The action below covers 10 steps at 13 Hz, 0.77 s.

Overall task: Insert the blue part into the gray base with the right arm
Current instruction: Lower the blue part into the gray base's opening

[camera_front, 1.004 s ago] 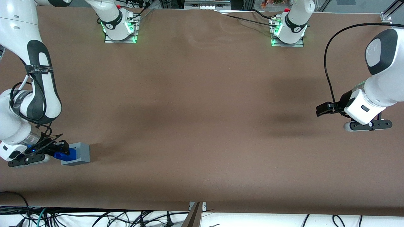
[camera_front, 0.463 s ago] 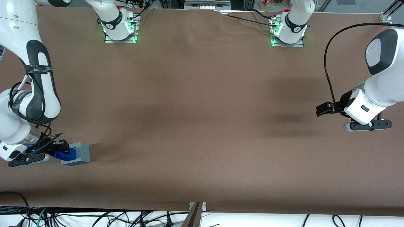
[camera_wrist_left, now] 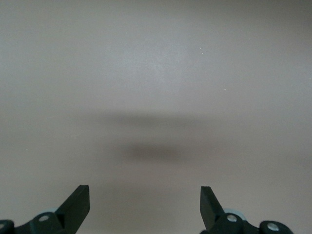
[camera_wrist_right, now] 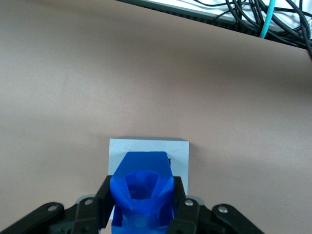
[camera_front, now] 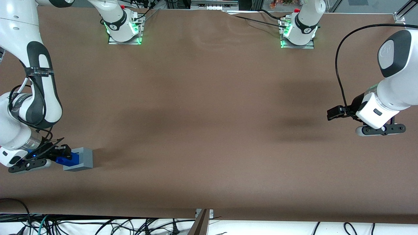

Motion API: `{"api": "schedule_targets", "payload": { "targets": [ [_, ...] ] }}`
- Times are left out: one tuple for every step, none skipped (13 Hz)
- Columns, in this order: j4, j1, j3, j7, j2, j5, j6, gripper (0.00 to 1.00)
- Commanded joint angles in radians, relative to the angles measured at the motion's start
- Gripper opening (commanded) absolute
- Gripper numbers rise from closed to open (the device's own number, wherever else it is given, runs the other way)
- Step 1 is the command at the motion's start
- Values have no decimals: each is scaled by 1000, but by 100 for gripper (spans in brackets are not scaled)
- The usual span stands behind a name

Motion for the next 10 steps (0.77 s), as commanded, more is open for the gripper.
{"api": "schedule_targets", "payload": {
  "targets": [
    [62,-12,7,-25,55,8,-70,34],
    [68,-12,5,-26,55,7,-70,34],
    [73,-12,5,-28,55,7,-70,34],
    [80,-12,5,-28,58,8,-69,34],
    [85,-12,5,-26,62,8,-64,34],
    [85,-12,5,-25,65,8,-59,34],
    [85,-12,5,-22,66,10,-58,34],
    [85,-12,5,-19,68,10,-53,34],
    [85,-12,5,-20,68,10,-43,34],
    [85,-18,5,-22,71,10,-29,34]
  ]
}}
